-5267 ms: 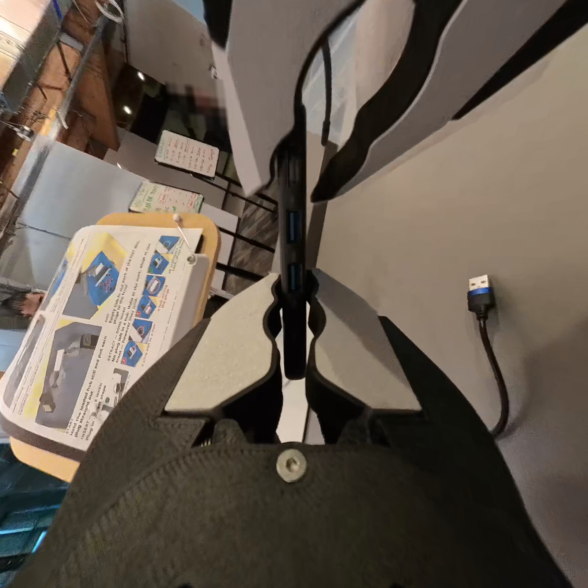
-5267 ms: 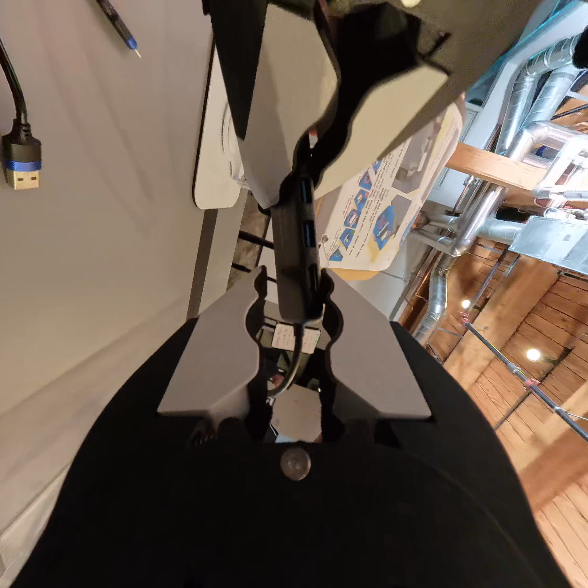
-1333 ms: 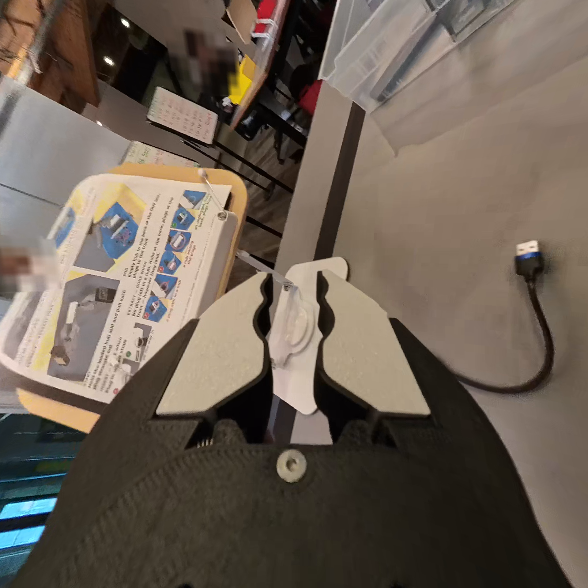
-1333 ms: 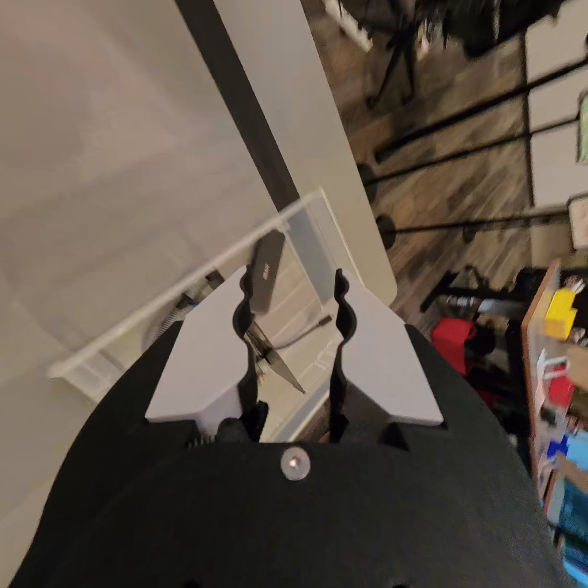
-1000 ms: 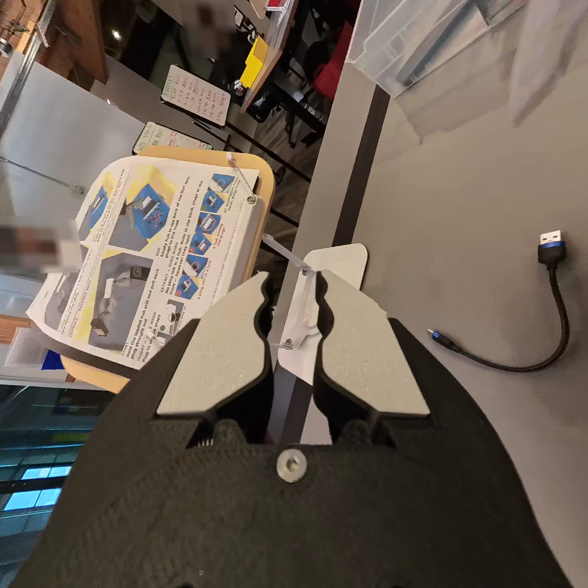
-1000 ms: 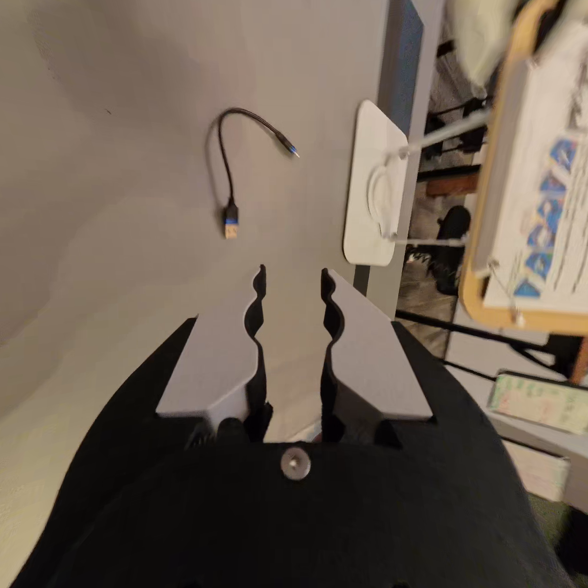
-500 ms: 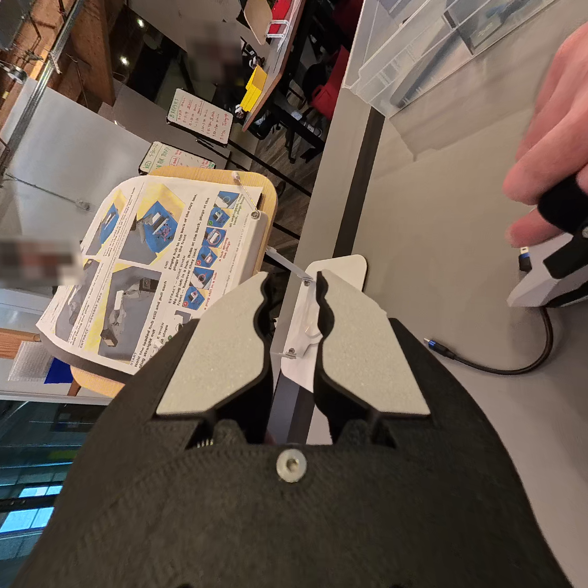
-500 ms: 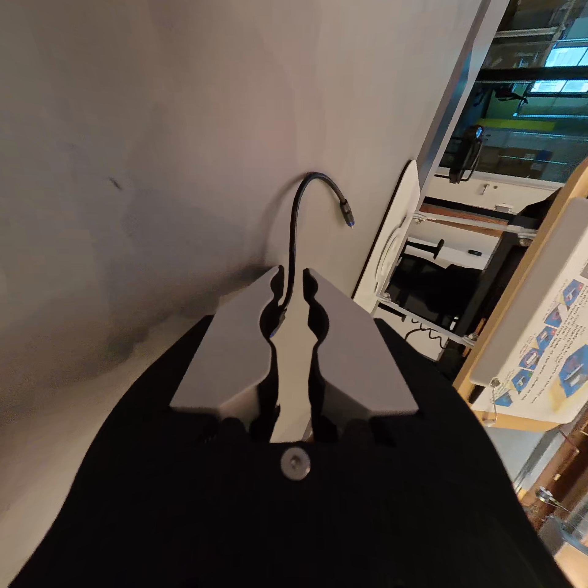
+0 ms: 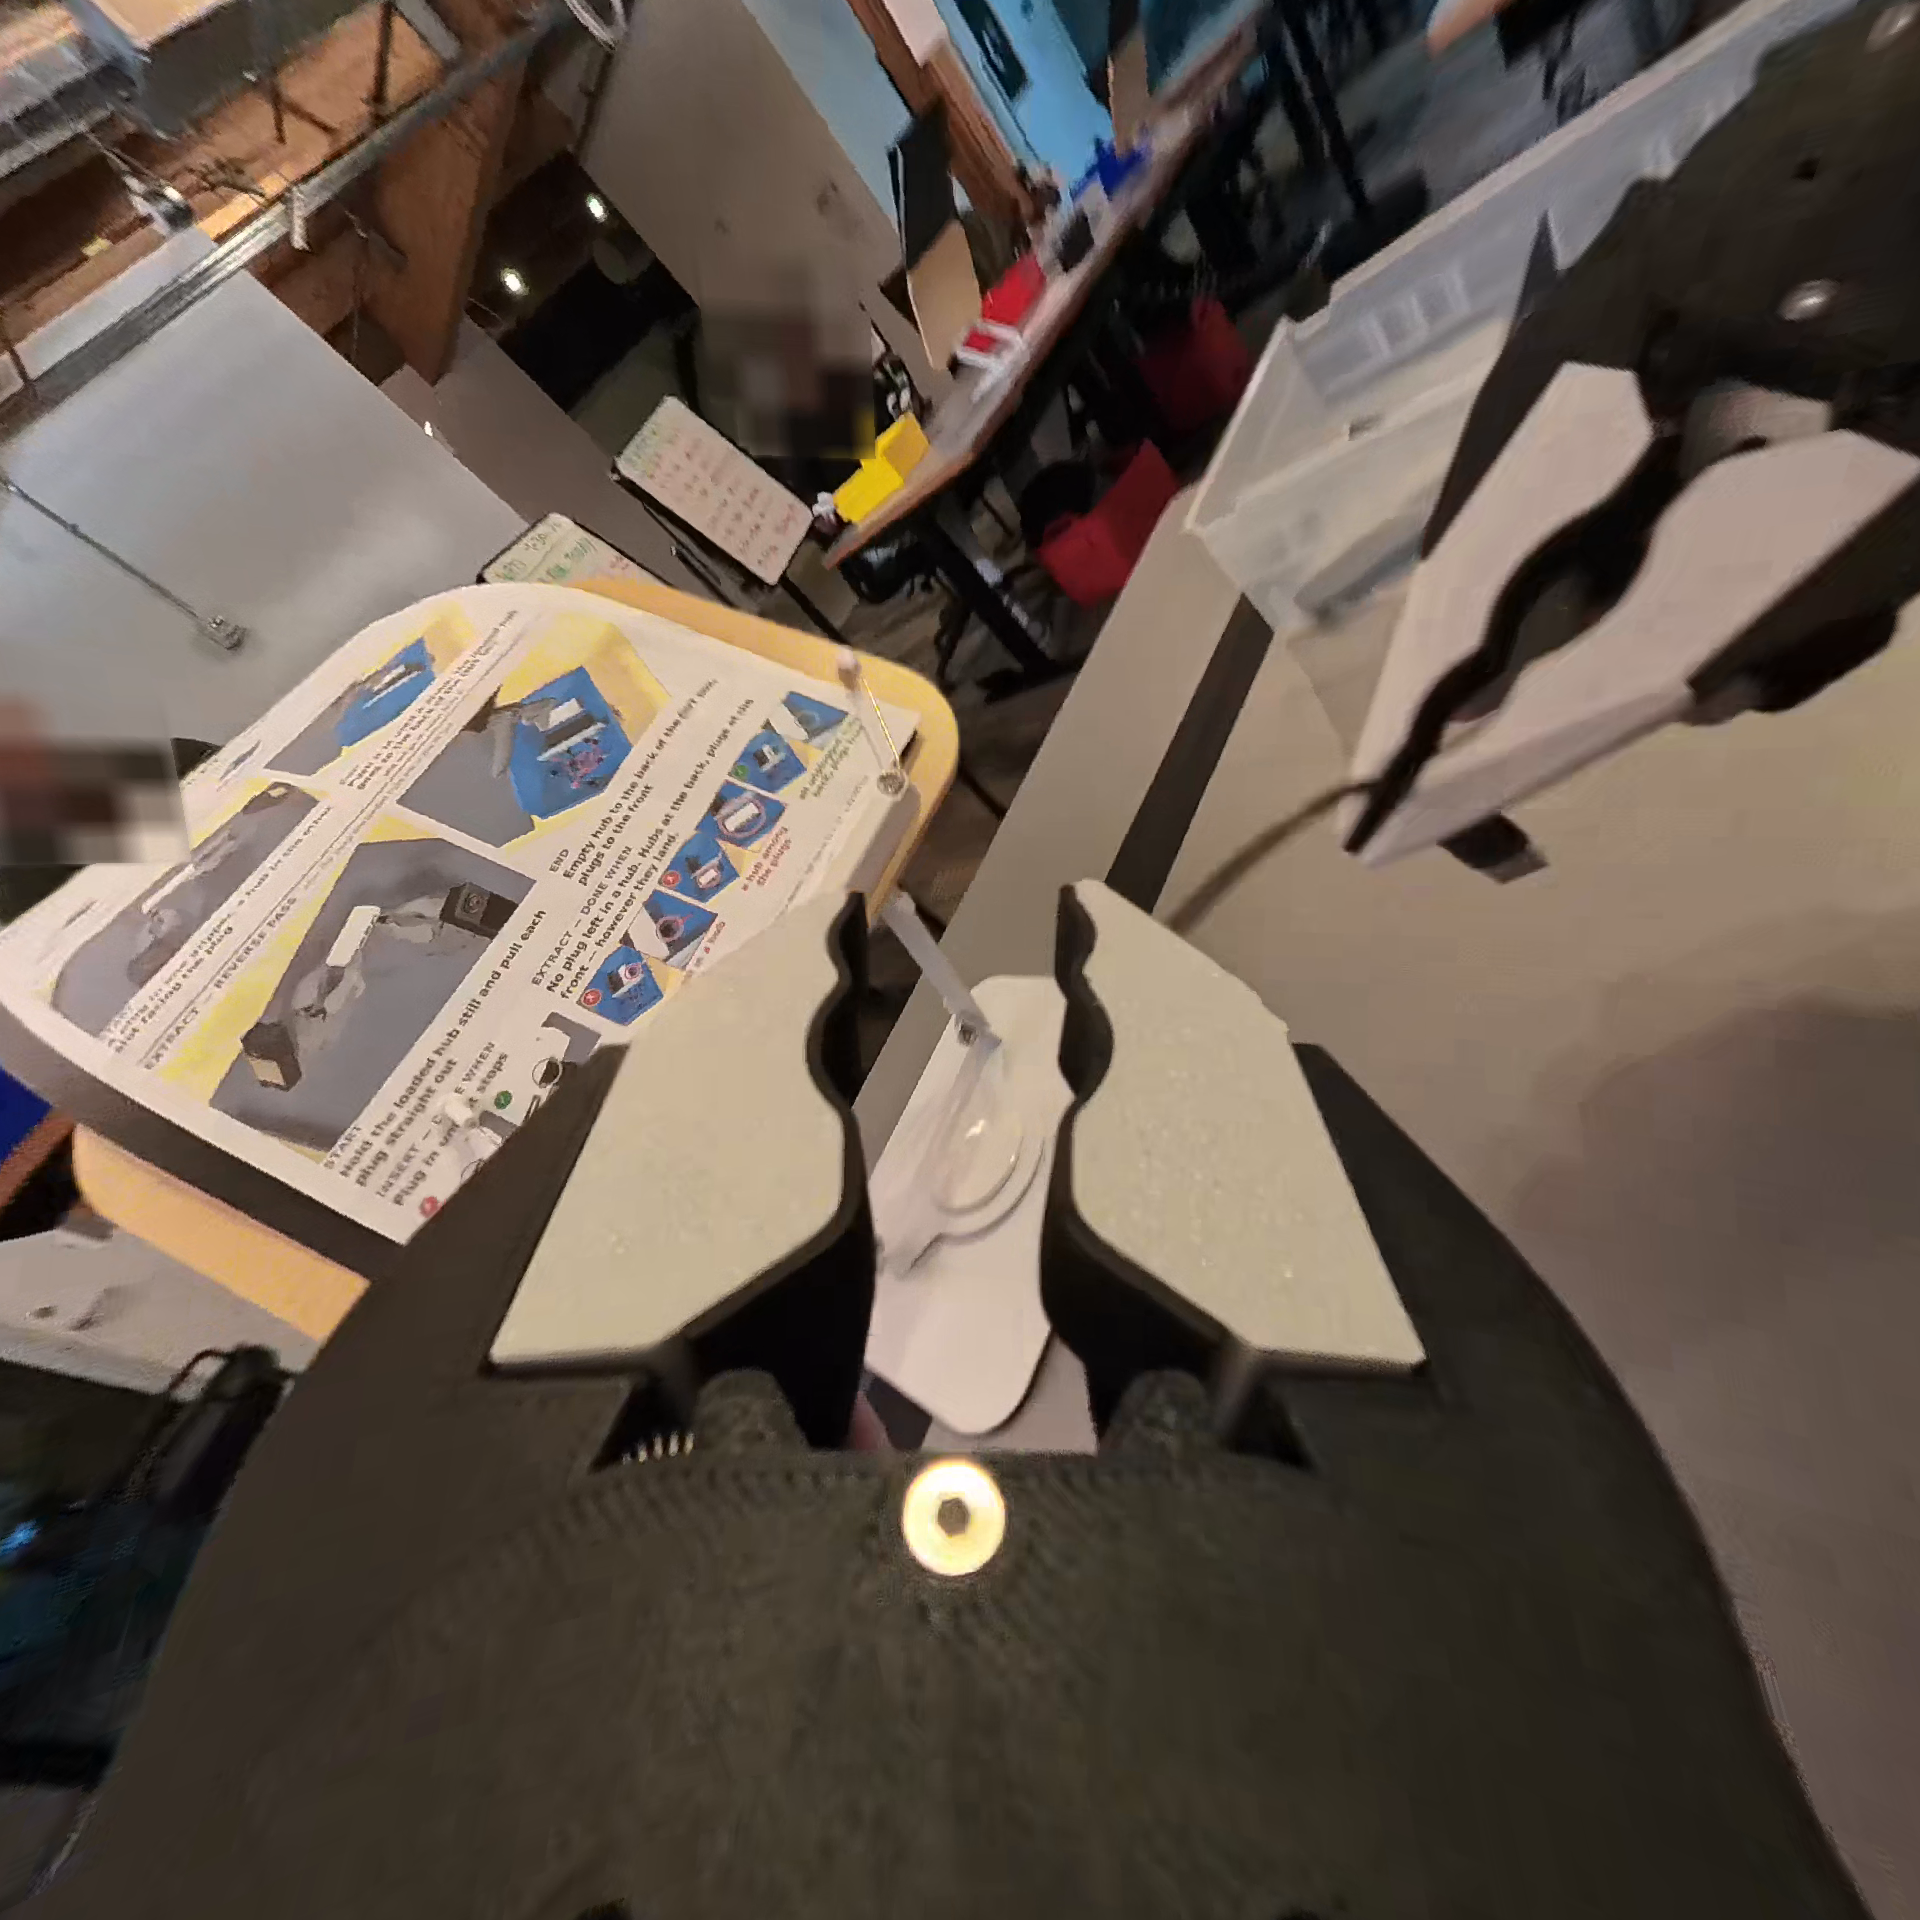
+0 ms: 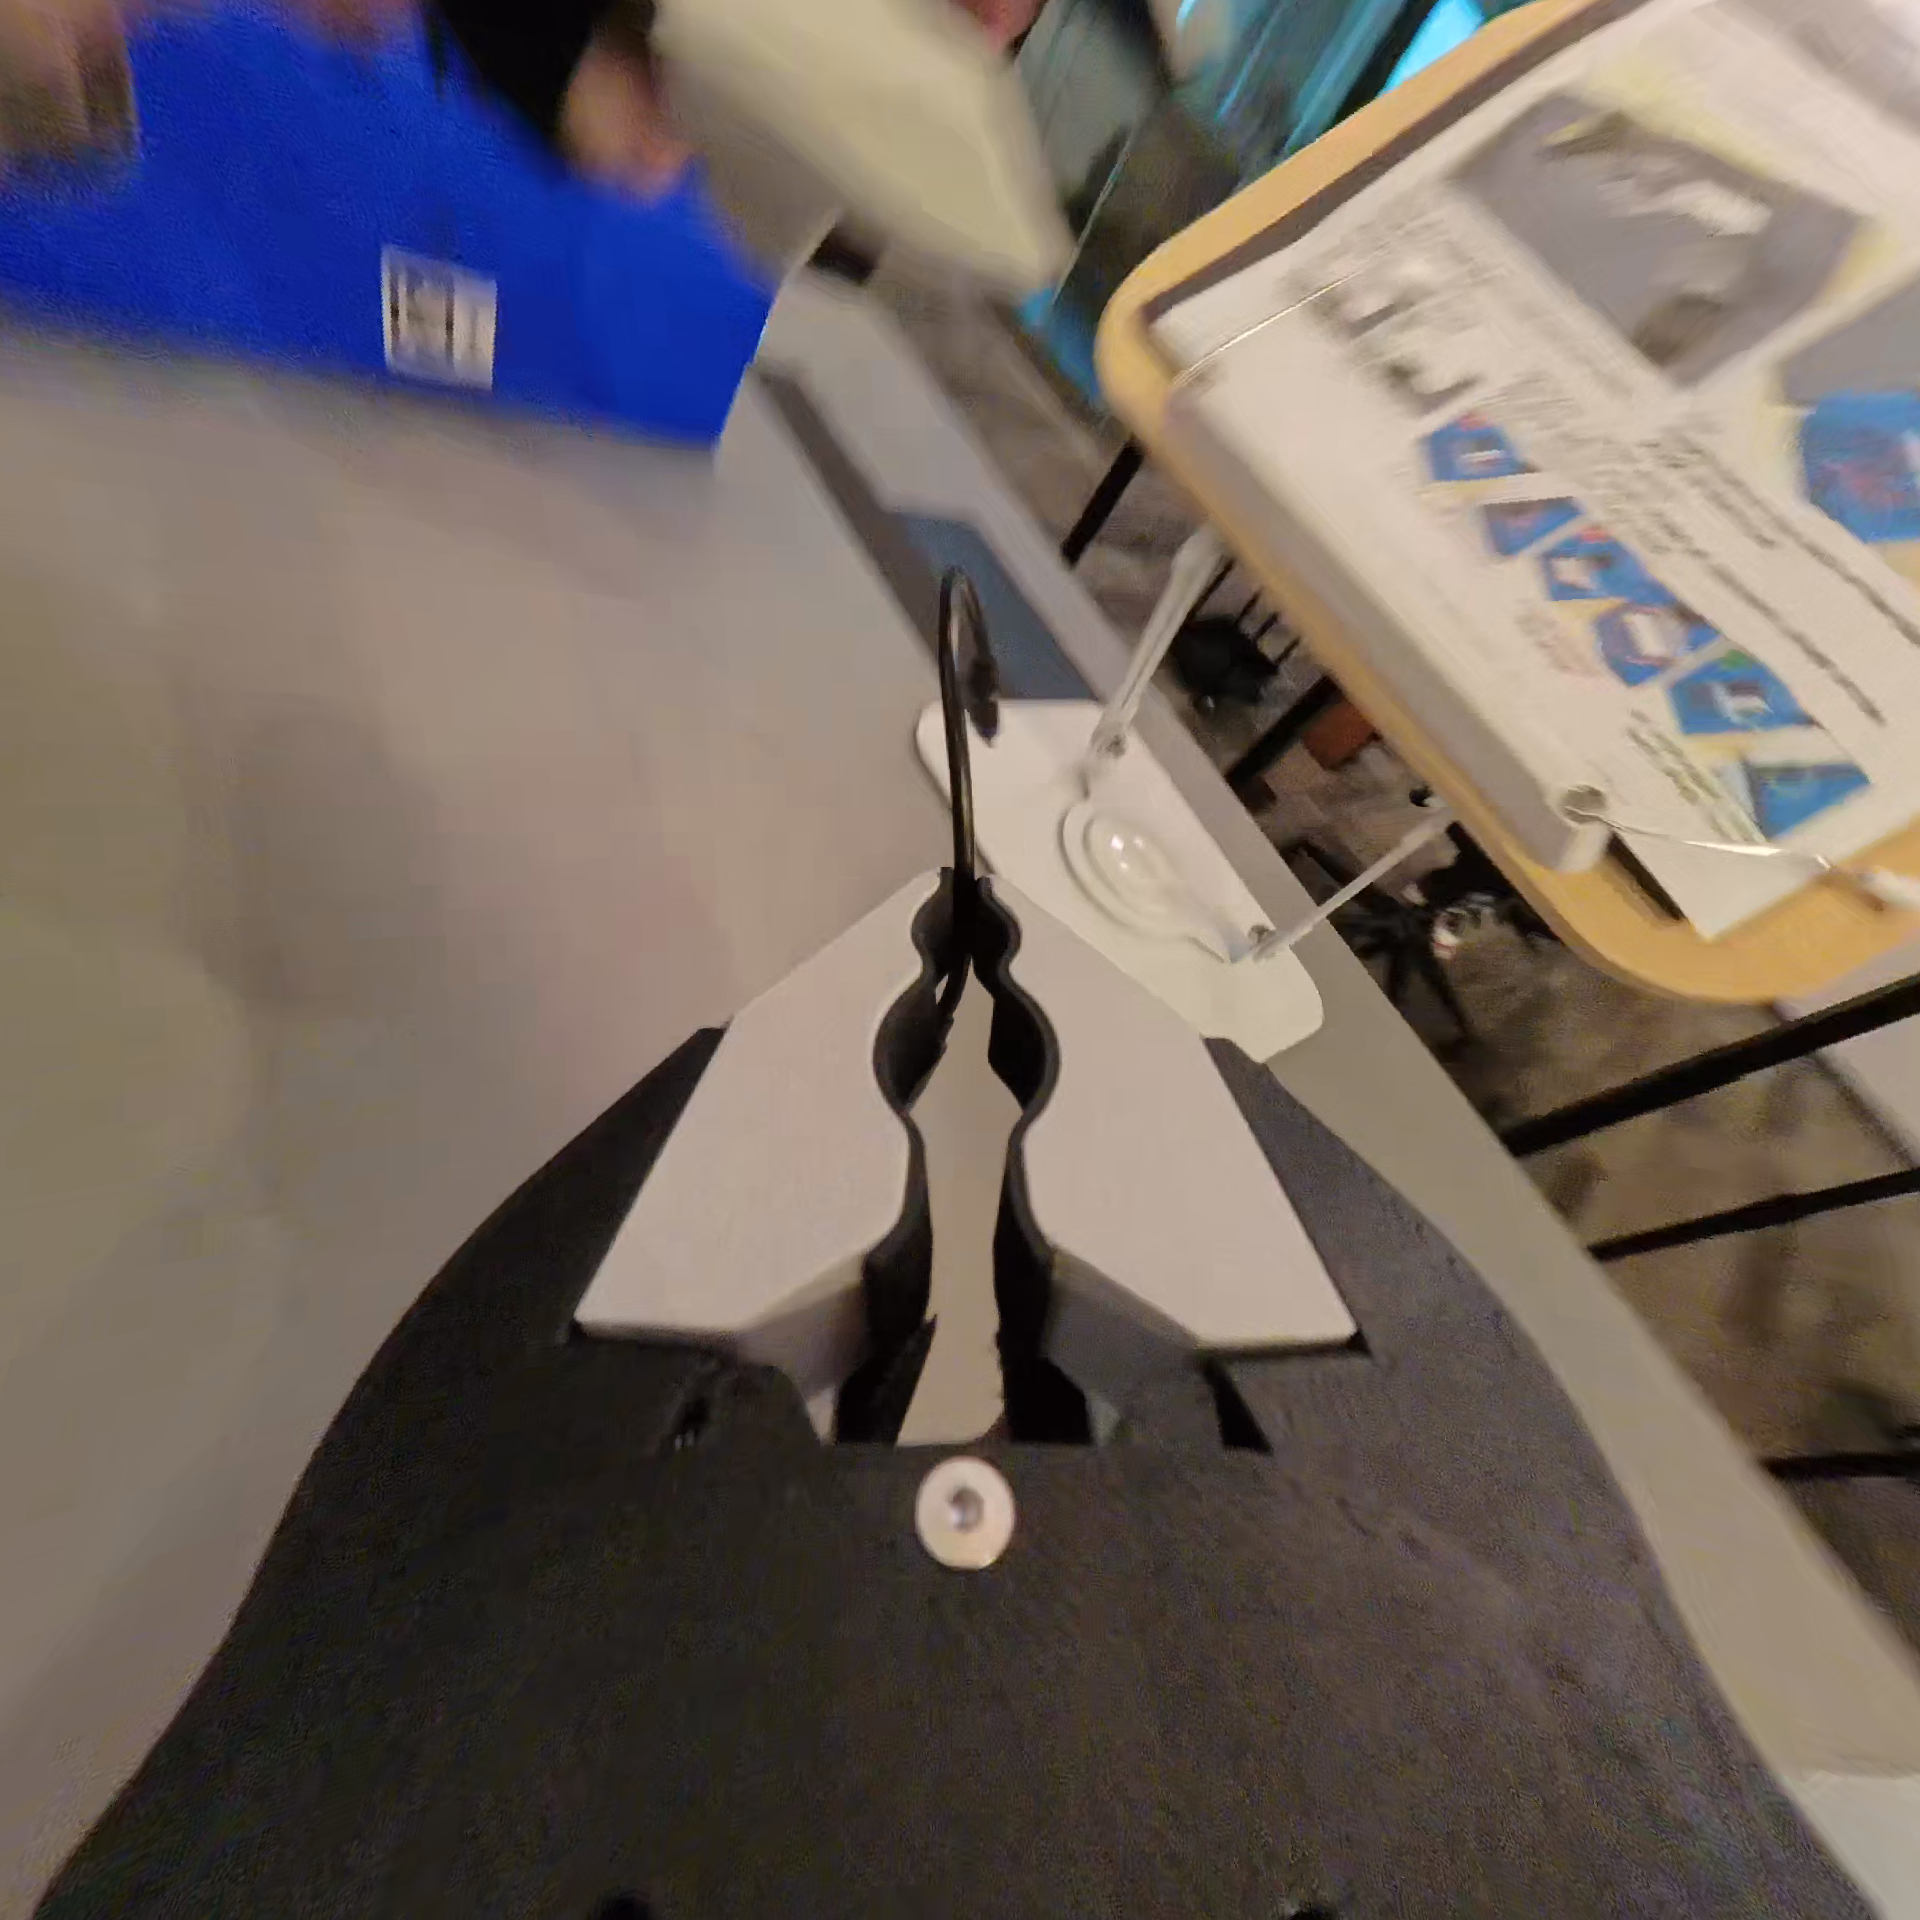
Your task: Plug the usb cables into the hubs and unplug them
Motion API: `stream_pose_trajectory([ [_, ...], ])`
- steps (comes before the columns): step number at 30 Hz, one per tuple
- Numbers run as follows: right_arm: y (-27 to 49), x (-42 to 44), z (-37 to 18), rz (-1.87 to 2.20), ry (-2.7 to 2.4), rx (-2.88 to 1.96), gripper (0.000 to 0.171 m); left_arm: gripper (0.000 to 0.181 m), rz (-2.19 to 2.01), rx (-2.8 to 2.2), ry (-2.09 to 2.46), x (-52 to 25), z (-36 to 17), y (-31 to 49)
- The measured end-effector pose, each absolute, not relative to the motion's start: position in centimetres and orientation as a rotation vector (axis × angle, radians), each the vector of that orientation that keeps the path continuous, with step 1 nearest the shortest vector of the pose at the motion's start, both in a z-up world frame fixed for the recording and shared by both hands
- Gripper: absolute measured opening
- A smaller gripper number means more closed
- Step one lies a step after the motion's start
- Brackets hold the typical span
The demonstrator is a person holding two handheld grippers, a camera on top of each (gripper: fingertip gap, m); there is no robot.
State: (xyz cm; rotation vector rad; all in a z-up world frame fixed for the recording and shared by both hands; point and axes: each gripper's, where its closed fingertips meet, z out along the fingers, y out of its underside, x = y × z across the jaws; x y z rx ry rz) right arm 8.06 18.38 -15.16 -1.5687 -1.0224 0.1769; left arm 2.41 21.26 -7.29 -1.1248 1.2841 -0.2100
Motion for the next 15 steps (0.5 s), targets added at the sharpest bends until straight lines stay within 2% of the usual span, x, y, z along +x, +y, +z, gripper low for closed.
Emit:
stream_pose_trajectory([
  [3,18.5,9.0,-11.6,0.408,-0.805,-1.538,0.0,0.04,-0.248,-1.083,1.214,2.6,-5.9,20.9],
  [7,17.7,8.6,-9.7,0.577,-0.722,-1.465,0.0,0.053,-0.221,-1.045,1.24,3.9,-6.1,19.9],
  [15,16.5,6.8,-9.3,0.582,-0.749,-1.36,0.0,0.101,-0.363,-1.152,1.284,6.9,-9.4,19.3],
])
